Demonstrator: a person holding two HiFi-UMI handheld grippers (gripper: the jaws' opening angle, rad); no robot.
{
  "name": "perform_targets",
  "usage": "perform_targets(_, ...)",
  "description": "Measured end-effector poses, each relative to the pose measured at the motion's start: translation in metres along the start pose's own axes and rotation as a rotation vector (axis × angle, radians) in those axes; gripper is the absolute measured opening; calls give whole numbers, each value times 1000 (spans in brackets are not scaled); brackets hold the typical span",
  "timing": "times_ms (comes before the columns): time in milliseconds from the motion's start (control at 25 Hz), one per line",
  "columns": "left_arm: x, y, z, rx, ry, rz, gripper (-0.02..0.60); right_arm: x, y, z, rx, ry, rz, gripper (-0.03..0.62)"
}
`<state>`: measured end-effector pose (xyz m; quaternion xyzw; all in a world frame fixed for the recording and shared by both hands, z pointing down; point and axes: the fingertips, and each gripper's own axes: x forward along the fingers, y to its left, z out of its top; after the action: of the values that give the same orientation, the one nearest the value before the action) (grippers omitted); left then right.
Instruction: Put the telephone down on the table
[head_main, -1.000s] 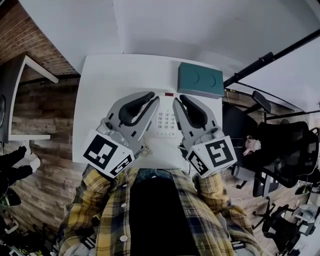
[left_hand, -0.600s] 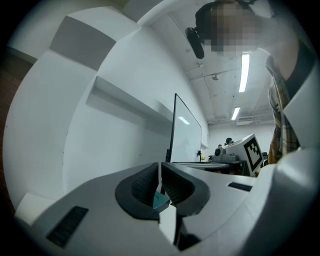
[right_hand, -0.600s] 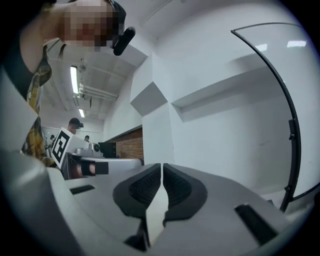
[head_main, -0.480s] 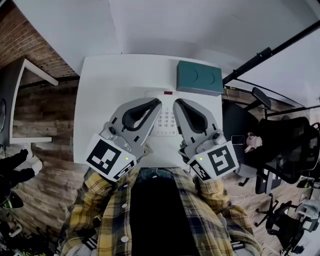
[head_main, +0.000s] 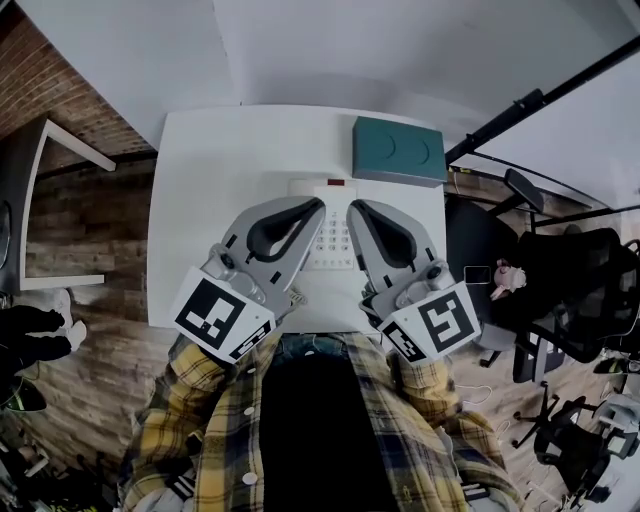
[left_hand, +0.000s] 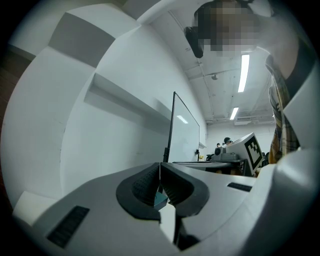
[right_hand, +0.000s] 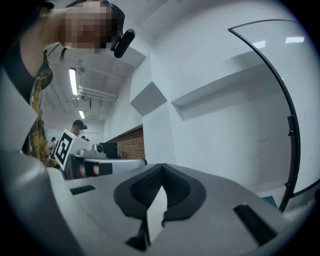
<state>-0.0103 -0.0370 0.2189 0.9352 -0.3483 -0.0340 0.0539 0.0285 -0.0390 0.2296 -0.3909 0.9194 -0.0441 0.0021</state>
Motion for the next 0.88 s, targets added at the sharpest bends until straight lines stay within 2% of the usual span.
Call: perform_targets(880,8,3,-11,-36,23,-27,20,5,-9,-12,5,47,-6,25)
